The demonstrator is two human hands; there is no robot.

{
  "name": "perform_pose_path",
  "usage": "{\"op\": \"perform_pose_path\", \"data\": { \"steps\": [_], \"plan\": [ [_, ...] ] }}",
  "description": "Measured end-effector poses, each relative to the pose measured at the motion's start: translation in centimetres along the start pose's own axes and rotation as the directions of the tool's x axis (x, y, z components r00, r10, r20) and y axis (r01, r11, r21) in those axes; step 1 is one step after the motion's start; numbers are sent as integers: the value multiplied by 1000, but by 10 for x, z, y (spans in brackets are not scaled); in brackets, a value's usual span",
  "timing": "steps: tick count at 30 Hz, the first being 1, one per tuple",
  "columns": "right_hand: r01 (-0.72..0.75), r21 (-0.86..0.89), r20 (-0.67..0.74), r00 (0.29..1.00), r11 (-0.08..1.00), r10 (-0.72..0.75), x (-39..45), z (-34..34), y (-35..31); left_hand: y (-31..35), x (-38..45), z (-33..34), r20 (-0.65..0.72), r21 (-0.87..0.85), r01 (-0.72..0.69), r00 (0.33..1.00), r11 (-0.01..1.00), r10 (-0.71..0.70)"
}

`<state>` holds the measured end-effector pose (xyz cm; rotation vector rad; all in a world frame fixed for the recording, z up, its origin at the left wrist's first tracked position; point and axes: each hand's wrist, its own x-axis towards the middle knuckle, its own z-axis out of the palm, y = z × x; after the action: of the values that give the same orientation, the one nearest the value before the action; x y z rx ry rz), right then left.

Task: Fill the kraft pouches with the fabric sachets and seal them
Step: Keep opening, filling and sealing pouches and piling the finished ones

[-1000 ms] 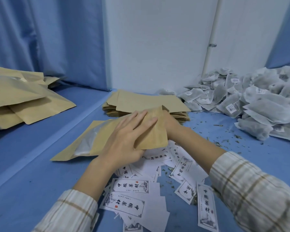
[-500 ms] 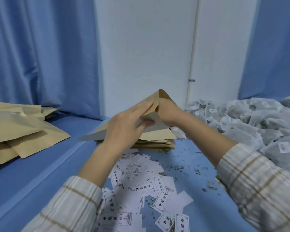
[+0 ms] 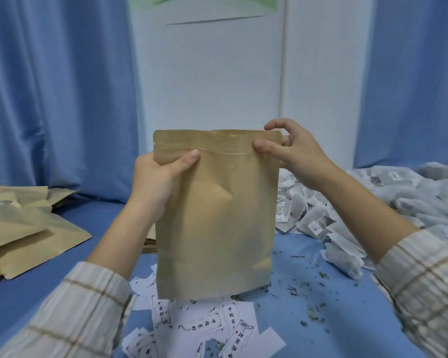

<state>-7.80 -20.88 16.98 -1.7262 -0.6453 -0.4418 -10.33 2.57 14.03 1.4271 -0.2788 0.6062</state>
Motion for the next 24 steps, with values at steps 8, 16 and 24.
{"op": "perform_pose_path", "data": {
  "steps": [8, 16, 24],
  "plan": [
    [4, 12, -301, 954, 1000, 0, -7, -6, 26, -21, 0, 10, -34, -109, 185, 981, 977, -189],
    [-68, -253, -254, 967, 965, 2, -18, -17, 40, -39, -8, 22, -56, -189, 313, 943, 931, -328],
    [149, -738, 247, 967, 658, 58, 4, 13, -4, -43, -23, 43, 88, -115, 280, 958, 953, -271]
  ]
}}
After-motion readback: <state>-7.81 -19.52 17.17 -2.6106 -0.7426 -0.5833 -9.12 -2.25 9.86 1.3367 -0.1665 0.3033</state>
